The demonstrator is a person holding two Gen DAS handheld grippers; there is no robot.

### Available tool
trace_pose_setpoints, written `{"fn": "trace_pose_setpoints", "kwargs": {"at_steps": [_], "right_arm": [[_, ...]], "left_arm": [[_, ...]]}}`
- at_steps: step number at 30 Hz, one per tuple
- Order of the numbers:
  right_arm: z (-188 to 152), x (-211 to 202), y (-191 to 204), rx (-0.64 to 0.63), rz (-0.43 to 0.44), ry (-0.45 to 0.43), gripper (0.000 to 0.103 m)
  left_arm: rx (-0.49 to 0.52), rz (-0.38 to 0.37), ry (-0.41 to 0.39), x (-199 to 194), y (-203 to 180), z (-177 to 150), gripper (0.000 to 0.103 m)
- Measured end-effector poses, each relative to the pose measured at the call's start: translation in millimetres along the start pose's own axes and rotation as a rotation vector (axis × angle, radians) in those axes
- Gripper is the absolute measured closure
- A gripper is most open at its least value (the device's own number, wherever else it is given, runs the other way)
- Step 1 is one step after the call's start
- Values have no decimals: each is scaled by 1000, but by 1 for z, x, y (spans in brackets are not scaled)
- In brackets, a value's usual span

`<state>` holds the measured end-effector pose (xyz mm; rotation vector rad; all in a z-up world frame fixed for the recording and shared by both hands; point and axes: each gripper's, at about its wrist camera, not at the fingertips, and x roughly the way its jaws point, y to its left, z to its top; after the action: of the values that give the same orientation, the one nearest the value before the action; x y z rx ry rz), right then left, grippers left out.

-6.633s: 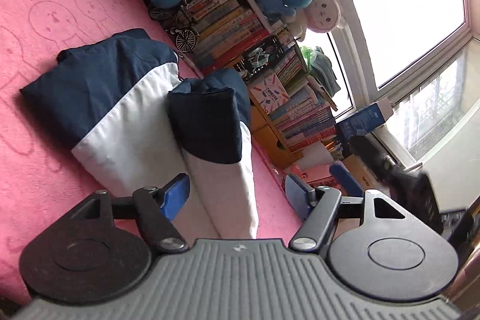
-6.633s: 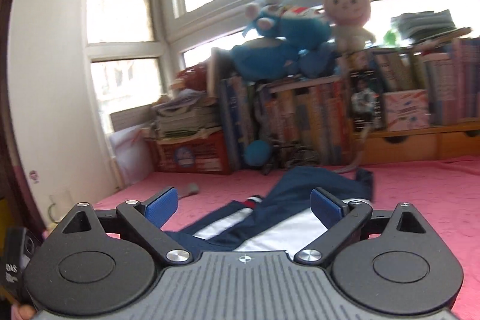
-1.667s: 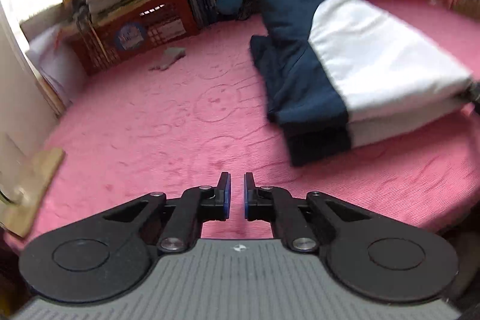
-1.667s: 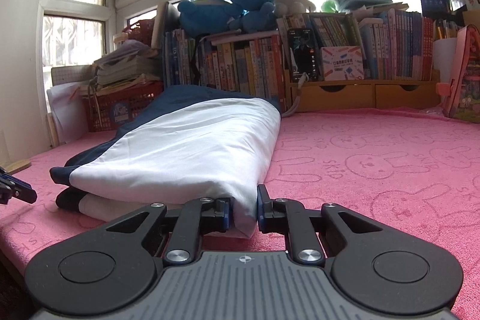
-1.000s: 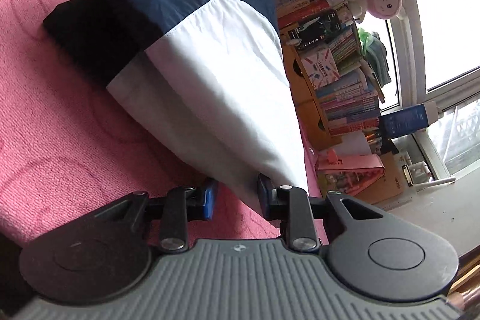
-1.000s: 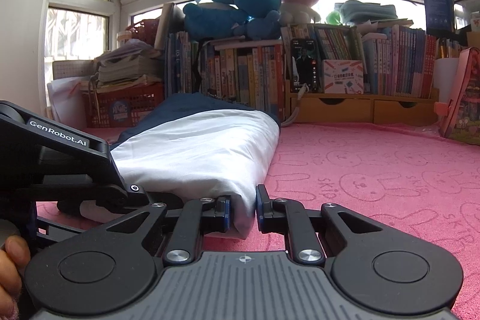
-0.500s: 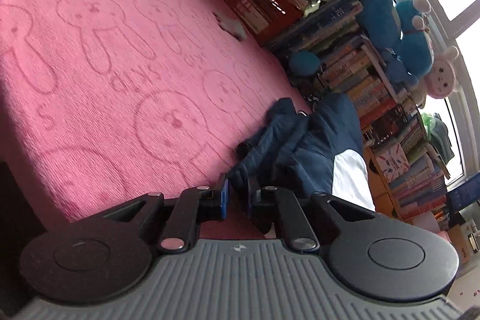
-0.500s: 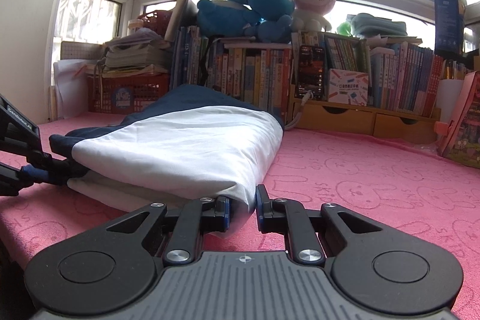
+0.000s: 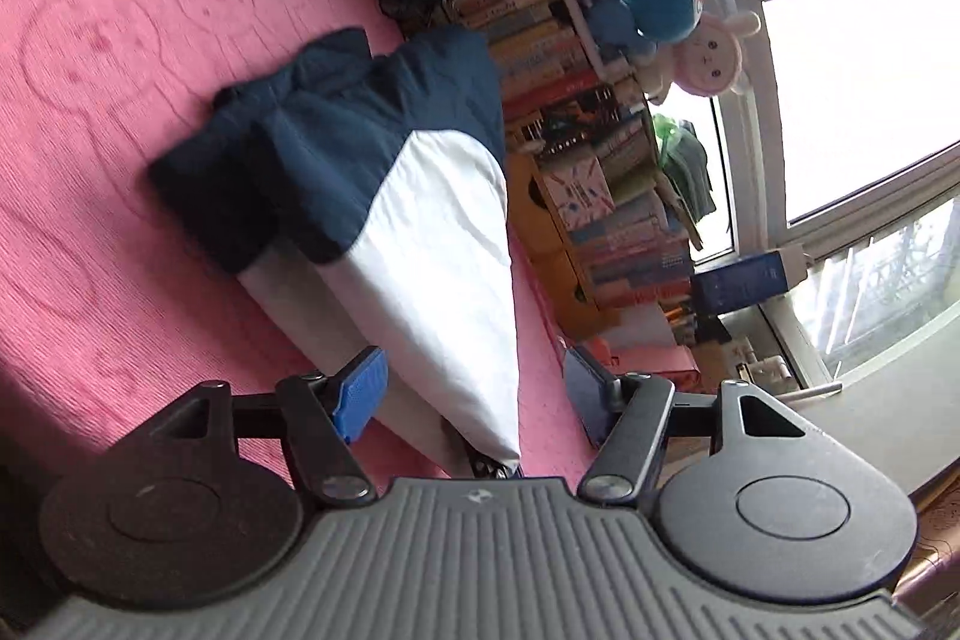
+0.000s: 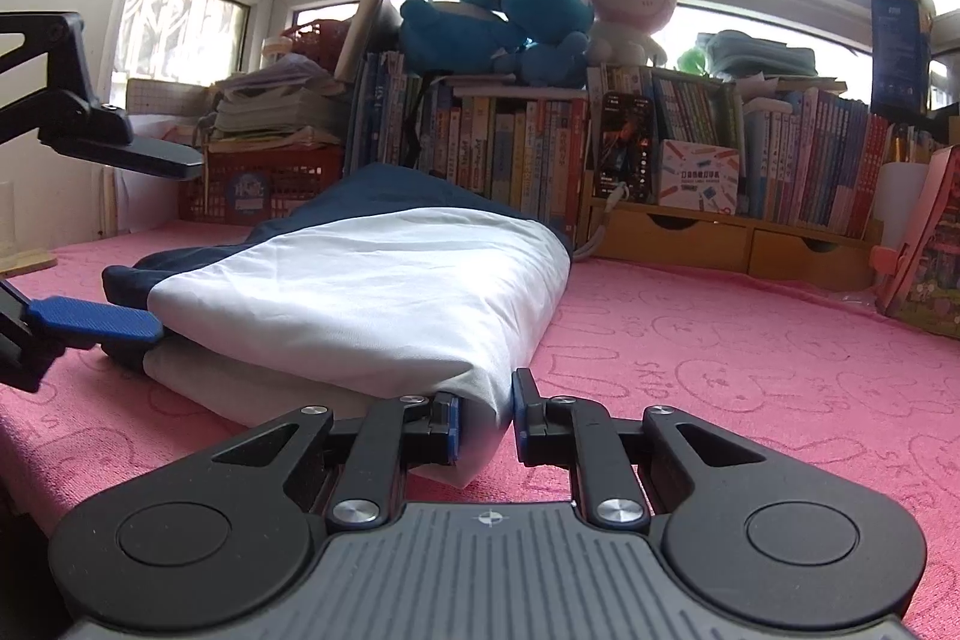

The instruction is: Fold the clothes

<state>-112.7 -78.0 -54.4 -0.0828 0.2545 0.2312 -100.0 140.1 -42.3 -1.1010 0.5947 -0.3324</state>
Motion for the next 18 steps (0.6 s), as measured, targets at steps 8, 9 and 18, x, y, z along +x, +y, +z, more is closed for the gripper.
{"fn": "trace_pose_setpoints", "kwargs": {"at_steps": [8, 9, 18], "right_arm": [[-2, 1, 2, 3, 0, -2, 85], [-3, 1, 2, 5, 0, -3, 85], [-4, 2, 1, 24, -5, -8, 84]], "left_arm": [[48, 25, 13, 46, -7, -7, 37], [69, 39, 3, 48, -9, -8, 34], [123, 78, -76, 55, -11, -14, 32]]}}
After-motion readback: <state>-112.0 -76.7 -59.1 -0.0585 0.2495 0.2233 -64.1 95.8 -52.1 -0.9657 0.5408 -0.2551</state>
